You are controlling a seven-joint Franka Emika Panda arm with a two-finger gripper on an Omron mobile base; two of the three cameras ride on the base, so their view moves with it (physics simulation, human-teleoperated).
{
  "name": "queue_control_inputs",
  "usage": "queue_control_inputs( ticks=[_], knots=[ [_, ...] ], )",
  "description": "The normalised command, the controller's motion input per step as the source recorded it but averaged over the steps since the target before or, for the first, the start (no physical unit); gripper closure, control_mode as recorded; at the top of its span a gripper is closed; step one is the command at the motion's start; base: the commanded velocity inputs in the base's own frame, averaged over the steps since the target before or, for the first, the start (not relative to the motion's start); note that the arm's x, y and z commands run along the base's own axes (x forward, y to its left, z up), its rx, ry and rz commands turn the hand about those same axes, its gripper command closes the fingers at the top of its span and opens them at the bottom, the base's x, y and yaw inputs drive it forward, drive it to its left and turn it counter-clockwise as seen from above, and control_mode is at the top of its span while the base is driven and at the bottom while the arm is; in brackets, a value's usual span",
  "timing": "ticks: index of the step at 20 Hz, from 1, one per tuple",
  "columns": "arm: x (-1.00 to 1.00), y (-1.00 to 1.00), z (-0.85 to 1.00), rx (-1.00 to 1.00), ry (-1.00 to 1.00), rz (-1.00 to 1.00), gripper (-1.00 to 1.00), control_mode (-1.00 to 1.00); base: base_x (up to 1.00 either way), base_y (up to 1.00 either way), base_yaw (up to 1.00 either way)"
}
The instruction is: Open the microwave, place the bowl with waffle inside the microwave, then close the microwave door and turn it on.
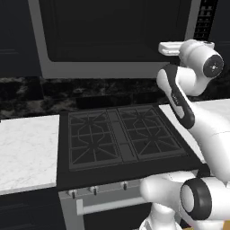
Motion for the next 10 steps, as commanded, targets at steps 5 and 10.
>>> queue_control_inputs(
  ticks=[5, 10],
  knots=[
    [-0.98, 0.00, 0.00, 0.00, 0.00, -0.06, 1.00, -1.00, 0.00, 0.00, 0.00],
    [-0.96, 0.08, -0.02, 0.00, 0.00, -0.10, 1.00, -1.00, 0.00, 0.00, 0.00]
  ],
)
